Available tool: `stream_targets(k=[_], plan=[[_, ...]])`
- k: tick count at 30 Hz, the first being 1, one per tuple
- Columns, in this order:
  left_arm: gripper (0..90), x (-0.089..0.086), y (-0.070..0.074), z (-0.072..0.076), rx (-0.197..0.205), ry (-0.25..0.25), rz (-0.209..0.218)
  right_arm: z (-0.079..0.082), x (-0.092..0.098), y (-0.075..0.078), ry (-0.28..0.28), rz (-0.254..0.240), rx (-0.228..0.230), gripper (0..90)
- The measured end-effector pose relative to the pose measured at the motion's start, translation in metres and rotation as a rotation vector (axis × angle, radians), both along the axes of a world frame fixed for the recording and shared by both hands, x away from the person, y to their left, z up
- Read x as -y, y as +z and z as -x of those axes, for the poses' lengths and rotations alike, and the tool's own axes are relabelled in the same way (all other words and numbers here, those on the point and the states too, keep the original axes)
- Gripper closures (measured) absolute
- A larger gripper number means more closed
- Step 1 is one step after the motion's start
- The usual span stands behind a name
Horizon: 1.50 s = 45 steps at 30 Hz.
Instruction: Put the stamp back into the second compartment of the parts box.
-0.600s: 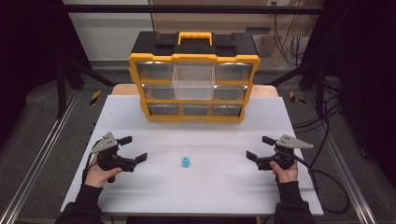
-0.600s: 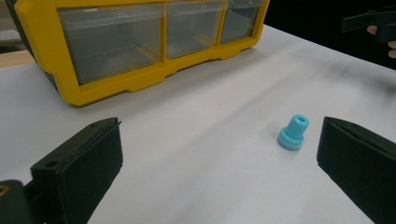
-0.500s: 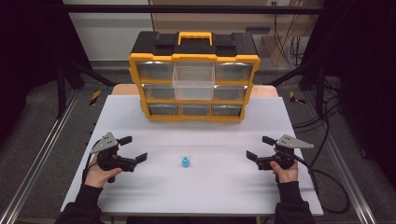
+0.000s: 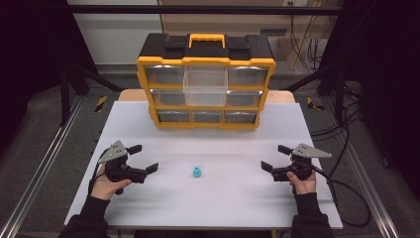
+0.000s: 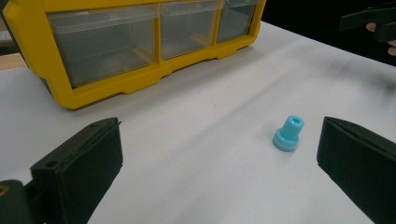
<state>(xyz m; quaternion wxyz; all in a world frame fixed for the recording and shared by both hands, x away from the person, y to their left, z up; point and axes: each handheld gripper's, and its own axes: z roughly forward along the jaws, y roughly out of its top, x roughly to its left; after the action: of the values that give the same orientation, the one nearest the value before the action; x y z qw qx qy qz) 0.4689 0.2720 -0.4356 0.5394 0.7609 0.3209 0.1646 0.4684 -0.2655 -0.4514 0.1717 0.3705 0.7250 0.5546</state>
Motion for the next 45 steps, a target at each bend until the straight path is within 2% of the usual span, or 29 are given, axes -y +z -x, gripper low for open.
stream_targets(k=[14, 31, 45], plan=[[0.0, 0.008, 0.005, 0.002, 0.005, 0.019, -0.023, 0.000, 0.000, 0.000, -0.002, 0.005, -0.001, 0.4], [0.0, 0.026, 0.006, 0.005, 0.001, -0.004, -0.047, 0.000, 0.000, 0.000, 0.002, 0.012, -0.003, 0.4], [0.0, 0.035, 0.007, 0.006, -0.009, 0.008, -0.057, 0.000, -0.001, -0.001, 0.005, 0.013, -0.005, 0.4]])
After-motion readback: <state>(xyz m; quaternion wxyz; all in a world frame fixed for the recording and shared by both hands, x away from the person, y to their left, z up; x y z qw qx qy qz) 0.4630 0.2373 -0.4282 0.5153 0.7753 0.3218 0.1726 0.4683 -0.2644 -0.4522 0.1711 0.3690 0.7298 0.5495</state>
